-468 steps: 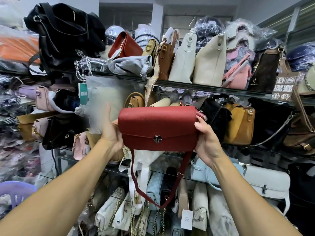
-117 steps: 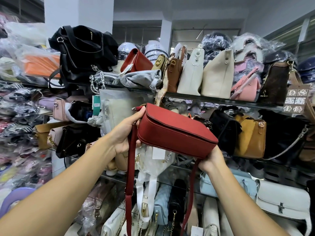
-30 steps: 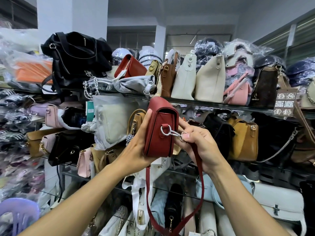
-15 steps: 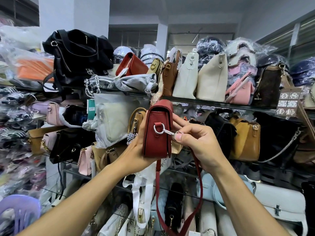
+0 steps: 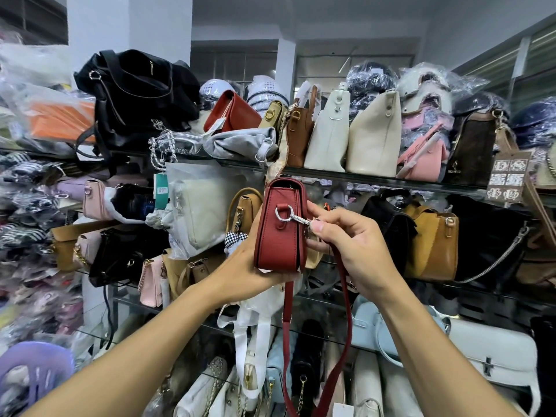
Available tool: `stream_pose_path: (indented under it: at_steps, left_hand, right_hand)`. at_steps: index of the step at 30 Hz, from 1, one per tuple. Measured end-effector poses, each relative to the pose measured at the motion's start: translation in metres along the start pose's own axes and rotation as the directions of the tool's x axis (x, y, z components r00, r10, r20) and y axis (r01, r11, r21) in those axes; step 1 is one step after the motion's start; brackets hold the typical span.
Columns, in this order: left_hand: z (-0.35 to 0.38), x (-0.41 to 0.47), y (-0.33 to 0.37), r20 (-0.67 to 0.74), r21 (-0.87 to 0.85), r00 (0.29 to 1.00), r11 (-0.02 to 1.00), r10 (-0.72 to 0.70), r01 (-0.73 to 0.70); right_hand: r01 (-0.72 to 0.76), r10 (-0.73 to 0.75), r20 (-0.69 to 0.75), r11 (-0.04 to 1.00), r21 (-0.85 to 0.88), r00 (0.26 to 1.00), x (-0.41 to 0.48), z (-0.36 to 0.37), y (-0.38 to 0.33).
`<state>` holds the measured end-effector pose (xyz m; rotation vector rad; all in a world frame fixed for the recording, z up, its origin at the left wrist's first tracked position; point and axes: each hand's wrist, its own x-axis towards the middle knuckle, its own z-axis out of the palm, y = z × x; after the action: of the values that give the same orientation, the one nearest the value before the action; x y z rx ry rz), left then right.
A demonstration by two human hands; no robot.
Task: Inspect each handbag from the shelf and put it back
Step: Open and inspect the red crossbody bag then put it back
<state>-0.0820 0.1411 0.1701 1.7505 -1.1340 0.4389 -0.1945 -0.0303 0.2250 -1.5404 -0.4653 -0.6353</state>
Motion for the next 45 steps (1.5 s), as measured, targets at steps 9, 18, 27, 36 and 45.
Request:
stream_pose_path:
  at_steps: [9,18,27,36,45]
  left_hand:
    - [-0.009,0.003,0.005,0.099,-0.072,0.986,0.987,-0.133,0.14]
    - [-0.012,0.003,0.009,0.148,-0.084,0.972,0.977,-0.181,0.194]
    - [-0.021,0.012,0.022,0.214,0.063,0.972,0.995,-0.094,0.082]
    - [-0.018,0.019,0.03,0.16,0.416,0.981,0.909,-0.111,0.034]
    - [-0.012,0.021,0.026,0.128,0.432,0.978,0.897,-0.165,0.095]
  right_hand:
    - [0.016,-0.024,-0.068,0.993,-0.119,0.997,0.005,-0.002,0.005]
    - [-0.018,0.003,-0.114,0.992,-0.127,0.994,0.006,-0.001,0.007]
    - [-0.082,0.081,-0.152,0.997,0.002,0.985,0.008,-0.003,0.006]
    - [-0.192,0.245,-0.244,0.956,0.221,0.938,0.013,-0.001,0.012]
    - [-0.204,0.279,-0.246,0.935,0.29,0.928,0.015,-0.001,0.018]
